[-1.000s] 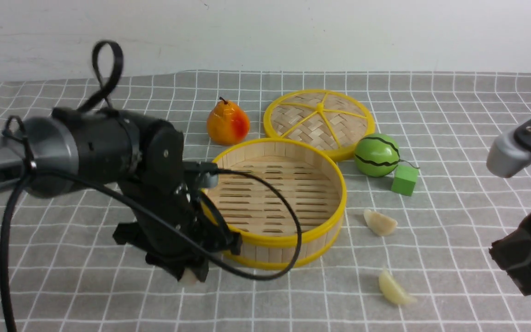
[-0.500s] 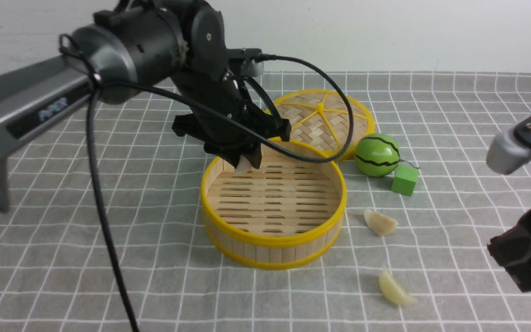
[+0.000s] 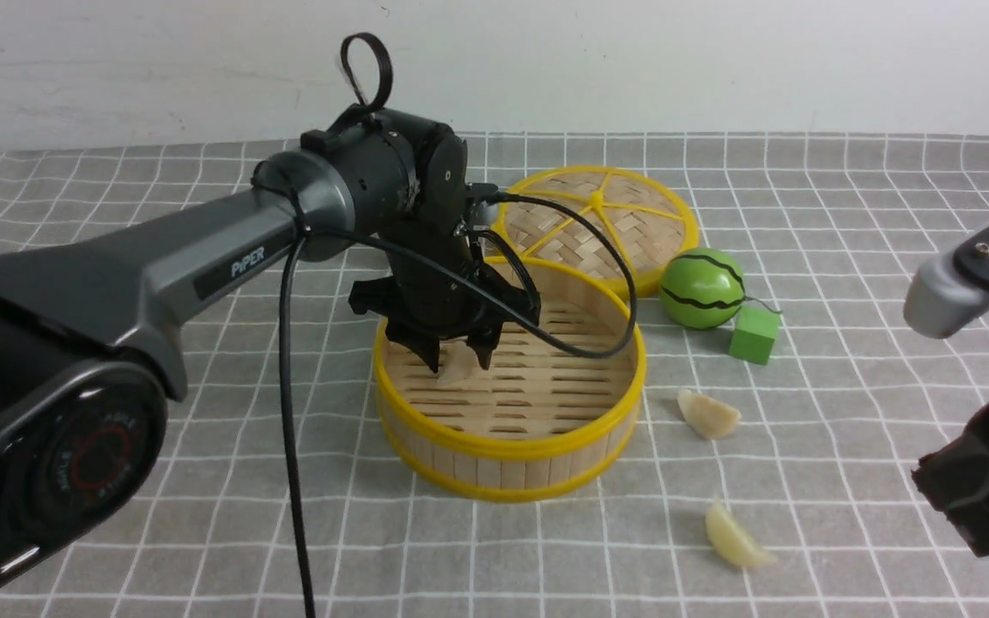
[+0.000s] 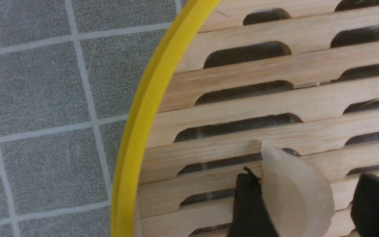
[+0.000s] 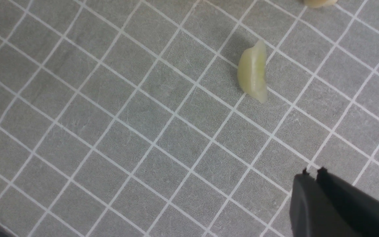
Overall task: Put the dumplings into the steamer on the table with the grey tablecloth.
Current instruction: 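Place the dumpling into the bamboo steamer basket with the left gripper, then reach for and grasp a dumpling lying on the table beside the steamer, then place the dumpling in the bamboo steamer basket with the right gripper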
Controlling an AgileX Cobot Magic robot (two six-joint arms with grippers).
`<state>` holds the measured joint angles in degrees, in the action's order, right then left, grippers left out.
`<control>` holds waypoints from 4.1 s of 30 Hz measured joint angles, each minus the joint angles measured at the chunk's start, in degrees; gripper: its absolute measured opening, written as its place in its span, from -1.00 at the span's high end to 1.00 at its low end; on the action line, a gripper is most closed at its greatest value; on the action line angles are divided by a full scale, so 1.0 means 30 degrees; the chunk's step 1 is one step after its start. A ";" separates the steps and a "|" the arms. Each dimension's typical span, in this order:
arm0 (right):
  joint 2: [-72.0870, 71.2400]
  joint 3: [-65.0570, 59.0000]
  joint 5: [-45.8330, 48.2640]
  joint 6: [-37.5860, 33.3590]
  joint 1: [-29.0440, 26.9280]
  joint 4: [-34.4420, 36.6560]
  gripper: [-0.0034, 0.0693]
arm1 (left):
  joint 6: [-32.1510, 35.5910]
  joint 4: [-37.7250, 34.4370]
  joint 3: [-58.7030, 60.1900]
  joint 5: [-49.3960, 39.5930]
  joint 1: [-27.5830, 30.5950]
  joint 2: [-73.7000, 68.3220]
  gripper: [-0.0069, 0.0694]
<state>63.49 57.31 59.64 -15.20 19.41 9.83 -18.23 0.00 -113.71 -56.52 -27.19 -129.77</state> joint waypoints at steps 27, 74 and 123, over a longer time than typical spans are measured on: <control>1.3873 0.3437 -0.4081 0.1744 0.2194 -0.2128 -0.37 | 0.1106 0.0612 0.2400 -0.4911 0.0007 1.5565 0.86; 0.9128 0.2565 -0.3544 0.3305 0.2573 -0.1795 0.79 | 0.0908 0.0746 1.8299 -0.2830 0.0007 3.0283 0.85; 2.1021 2.0034 -0.1201 0.6062 0.4677 -0.2657 0.20 | 0.0944 0.1444 1.8314 -0.2525 0.0007 3.0283 0.78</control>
<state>126.55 117.41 56.04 2.98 33.44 1.86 -15.40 4.33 -58.77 -64.09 -27.17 -38.92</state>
